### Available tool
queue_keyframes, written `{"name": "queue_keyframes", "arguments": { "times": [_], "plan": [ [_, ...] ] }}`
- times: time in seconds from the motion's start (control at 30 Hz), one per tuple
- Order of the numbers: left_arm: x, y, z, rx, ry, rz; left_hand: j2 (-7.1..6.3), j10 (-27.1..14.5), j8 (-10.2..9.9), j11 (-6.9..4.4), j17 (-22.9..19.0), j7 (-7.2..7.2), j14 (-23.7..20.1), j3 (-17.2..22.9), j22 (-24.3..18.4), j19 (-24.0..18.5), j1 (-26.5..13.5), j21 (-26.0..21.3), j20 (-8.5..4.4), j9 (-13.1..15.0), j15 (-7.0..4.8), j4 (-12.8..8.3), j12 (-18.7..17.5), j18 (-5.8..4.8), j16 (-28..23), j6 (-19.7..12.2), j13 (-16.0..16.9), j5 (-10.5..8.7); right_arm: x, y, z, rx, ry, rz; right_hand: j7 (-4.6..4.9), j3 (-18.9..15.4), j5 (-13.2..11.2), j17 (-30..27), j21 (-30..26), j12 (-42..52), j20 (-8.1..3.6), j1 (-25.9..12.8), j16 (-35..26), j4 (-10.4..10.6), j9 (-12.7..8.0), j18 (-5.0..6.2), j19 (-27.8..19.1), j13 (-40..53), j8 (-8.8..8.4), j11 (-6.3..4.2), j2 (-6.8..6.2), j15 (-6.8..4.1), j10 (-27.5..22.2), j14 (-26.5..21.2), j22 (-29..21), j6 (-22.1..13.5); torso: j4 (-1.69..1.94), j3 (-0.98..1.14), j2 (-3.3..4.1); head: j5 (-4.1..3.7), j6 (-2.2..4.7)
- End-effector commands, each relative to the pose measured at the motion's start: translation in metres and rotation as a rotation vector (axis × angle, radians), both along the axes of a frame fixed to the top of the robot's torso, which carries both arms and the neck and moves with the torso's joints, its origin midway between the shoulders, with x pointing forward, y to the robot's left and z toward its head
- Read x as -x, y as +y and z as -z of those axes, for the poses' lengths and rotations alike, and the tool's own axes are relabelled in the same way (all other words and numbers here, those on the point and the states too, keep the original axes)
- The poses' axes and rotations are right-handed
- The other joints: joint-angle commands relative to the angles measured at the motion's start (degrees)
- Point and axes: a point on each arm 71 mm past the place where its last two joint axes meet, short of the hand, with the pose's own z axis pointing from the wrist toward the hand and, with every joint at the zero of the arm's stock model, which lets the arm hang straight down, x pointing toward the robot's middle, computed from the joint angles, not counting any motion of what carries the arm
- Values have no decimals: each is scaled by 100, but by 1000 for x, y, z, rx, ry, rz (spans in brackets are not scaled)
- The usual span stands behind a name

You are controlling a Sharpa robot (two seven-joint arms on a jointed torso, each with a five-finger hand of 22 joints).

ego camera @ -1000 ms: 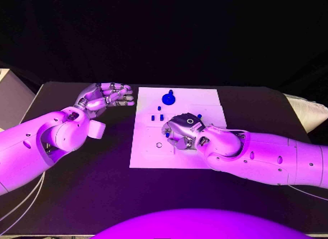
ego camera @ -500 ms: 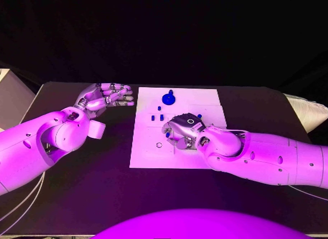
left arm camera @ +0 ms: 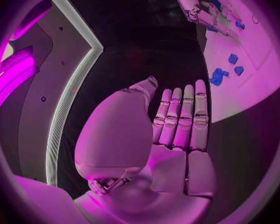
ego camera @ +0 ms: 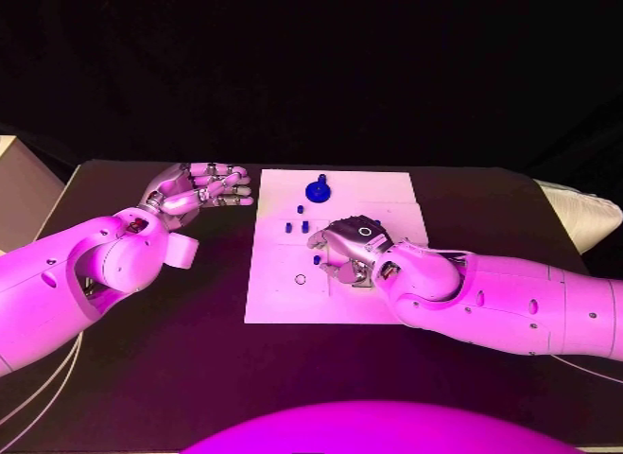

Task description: Assemble the parts on the task board

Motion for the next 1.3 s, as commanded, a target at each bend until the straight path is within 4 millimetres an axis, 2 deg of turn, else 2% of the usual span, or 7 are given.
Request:
{"name": "queue_keyframes", "arguments": {
  "times": [0.03, 0.2, 0.3, 0.53, 0.67, 1.0, 1.3],
  "plan": [
    [1, -3, 0, 14, 2, 19, 9, -26, -30, -6, -9, 26, -23, -45, -5, 41, 68, -24, 18, -5, 10, 4, -39, 29, -34, -8, -2, -14, 0, -3, -4, -24, -25, 15, -3, -59, 40, 177, -36, 31, 25, 54, -35, -7, -11, 58, 3, -6, -31, 8, 19, 48, -55, 283, -9, -37, -1, 1, -3, -13, 26],
    [1, -3, 0, 14, 2, 19, 9, -26, -30, -6, -9, 26, -23, -45, -5, 41, 68, -24, 18, -5, 10, 4, -39, 29, -34, -8, -2, -14, 0, -13, -13, -62, -12, 41, 55, -47, 56, 183, -4, 187, 24, 122, -28, 37, -45, 54, 24, 20, -10, -10, 59, 34, 168, 287, 16, 76, -11, -3, -5, -42, 60],
    [1, -3, 0, 14, 1, 18, 9, -26, -30, -6, -9, 26, -23, -45, -5, 41, 68, -24, 18, -5, 10, 4, -39, 29, -34, -8, -2, -14, -5, -26, -26, -84, 27, 70, 52, 16, 53, 138, -73, 256, 23, 114, -55, 65, -69, 66, 15, 18, -6, -19, 24, 30, 286, 277, -34, 123, -15, -4, -7, -71, 84],
    [1, -2, 0, 15, -1, 17, 18, -15, -31, -9, -6, 21, -20, -50, -22, 43, 75, -43, 22, -10, 11, 3, -30, 30, -57, -5, 3, -14, -20, -53, -53, -47, 86, 118, 9, -71, 19, 108, -137, 223, 8, 63, -79, 121, -112, 77, -5, -6, -38, -43, -59, 10, 194, 266, -76, 103, -13, -6, -10, -123, 128],
    [0, -3, 0, 16, -1, 18, 21, -5, -31, -12, -5, 18, -17, -51, -27, 44, 77, -49, 23, -11, 11, 4, -24, 30, -64, -3, 5, -14, -31, -69, -62, 3, 83, 138, -56, -232, -21, 127, -145, 212, 4, 101, -66, 146, -138, 74, -3, -4, -41, -46, -72, 9, 115, 274, -78, 118, -9, -5, -13, -150, 145],
    [0, -3, 0, 16, -2, 16, 22, -1, -32, -13, -5, 18, -16, -52, -29, 45, 78, -51, 23, -12, 10, 4, -22, 30, -66, -2, 6, -14, -49, -92, -56, 140, 105, 170, -162, -632, -50, 130, -129, 234, 7, 294, -61, 217, -197, 66, 26, 1, -46, -28, -16, 20, -23, 277, -62, 156, 12, -7, 2, -194, 177],
    [0, -3, 0, 15, -1, 15, 23, 5, -32, -14, -4, 19, -13, -53, -33, 46, 80, -56, 23, -13, 10, 3, -19, 31, -71, -1, 8, -14, -56, -96, -50, 205, 104, 191, -192, -648, -47, 137, -141, 311, -1, 404, -57, 252, -219, 69, 33, 12, -30, -44, 66, 9, 48, 279, -68, 210, 9, -7, -1, -180, 158]
  ]
}}
